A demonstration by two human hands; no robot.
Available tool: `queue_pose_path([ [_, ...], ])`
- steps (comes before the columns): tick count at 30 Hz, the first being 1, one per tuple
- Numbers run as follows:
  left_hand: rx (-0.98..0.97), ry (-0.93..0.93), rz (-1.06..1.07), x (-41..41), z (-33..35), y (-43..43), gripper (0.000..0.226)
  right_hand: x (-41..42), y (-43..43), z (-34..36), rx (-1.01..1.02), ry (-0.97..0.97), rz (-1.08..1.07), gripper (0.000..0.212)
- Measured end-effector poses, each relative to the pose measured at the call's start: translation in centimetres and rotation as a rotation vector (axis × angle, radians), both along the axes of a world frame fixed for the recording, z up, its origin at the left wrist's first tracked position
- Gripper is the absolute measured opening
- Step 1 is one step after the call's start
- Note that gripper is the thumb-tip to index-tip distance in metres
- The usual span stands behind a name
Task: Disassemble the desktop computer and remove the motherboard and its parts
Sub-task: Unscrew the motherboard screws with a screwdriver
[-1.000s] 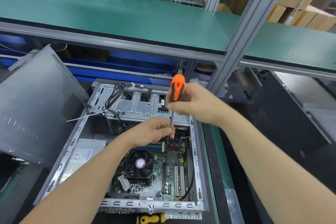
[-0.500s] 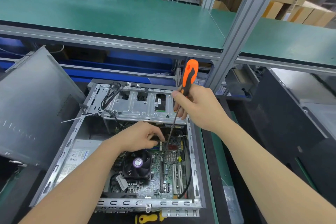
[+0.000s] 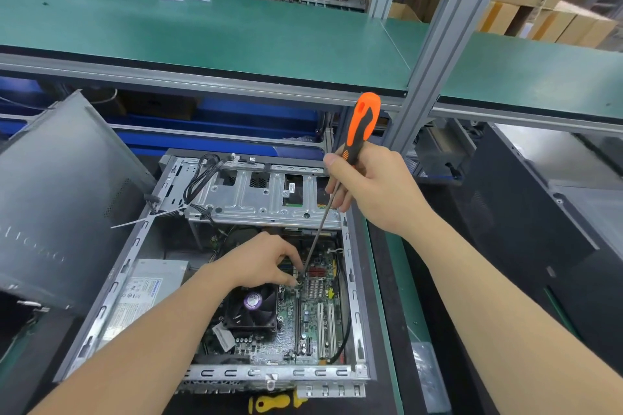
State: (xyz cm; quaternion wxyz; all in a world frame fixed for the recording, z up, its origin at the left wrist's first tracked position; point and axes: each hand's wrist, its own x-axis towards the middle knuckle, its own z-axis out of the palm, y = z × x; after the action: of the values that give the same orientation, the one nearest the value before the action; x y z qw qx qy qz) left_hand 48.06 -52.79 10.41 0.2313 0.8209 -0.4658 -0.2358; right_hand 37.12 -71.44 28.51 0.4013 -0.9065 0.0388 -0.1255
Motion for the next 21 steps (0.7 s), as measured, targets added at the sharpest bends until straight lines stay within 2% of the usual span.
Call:
queue_pose_path([
  [5, 0.026, -0.019, -0.005, -0.28, -0.06, -0.24, 0.024, -0.10, 0.04, 0.49, 0.006, -0.011, -0.018, 0.039],
  [15, 0.082, -0.037, -0.009, -0.10, -0.19, -0.30, 0.010, -0.06, -0.01, 0.85, 0.011, -0.021, -0.030, 0.034],
  [17, 0.118, -0.053, -0.007, 0.10, -0.21, -0.11, 0.017, -0.06, -0.14, 0.79, -0.022, -0.039, -0.039, 0.034],
  [21, 0.105, 0.099, 0.099, 0.03, 0.20, -0.17, 0.030, 0.01, 0.10, 0.18, -0.107, -0.039, -0.041, 0.033],
])
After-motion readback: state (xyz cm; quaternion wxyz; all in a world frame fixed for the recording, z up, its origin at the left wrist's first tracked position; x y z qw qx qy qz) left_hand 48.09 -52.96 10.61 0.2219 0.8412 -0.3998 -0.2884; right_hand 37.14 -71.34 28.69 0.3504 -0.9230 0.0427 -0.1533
